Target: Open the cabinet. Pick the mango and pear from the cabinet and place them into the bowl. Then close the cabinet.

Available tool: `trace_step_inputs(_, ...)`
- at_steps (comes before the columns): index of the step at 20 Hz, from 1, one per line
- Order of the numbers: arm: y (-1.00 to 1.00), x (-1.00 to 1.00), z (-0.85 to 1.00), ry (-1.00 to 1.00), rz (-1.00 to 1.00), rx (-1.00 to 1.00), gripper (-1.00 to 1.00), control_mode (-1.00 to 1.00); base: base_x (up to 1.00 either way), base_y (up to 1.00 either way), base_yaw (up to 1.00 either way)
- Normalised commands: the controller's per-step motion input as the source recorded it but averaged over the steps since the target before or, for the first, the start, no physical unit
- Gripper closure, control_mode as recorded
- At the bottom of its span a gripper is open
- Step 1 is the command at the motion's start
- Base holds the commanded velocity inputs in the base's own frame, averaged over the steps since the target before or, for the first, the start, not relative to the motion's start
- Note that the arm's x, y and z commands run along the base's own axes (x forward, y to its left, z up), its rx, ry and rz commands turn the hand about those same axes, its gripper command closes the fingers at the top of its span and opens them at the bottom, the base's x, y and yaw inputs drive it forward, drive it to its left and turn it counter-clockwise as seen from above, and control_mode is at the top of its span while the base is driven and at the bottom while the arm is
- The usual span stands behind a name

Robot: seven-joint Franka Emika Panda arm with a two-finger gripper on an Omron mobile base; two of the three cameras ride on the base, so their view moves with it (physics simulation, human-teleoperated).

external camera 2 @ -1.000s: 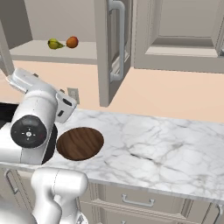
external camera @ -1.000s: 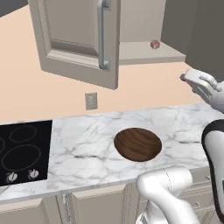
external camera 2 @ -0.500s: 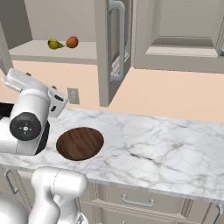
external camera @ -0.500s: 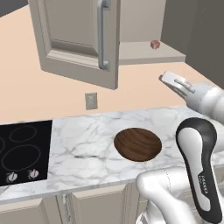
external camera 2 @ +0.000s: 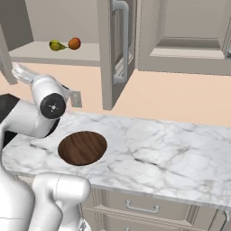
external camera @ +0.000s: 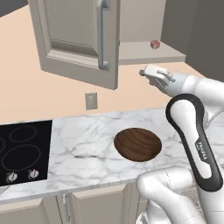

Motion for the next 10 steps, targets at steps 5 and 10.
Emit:
trace_step_inputs(5,0.31,0.57,-0.09,0.07,0.35,0.0,-1.0,-1.0,0.0,0.0,0.0)
trace_step_inputs(10,0.51,0.57,-0.09,0.09,0.33,0.0,-1.0,-1.0,0.0,0.0,0.0)
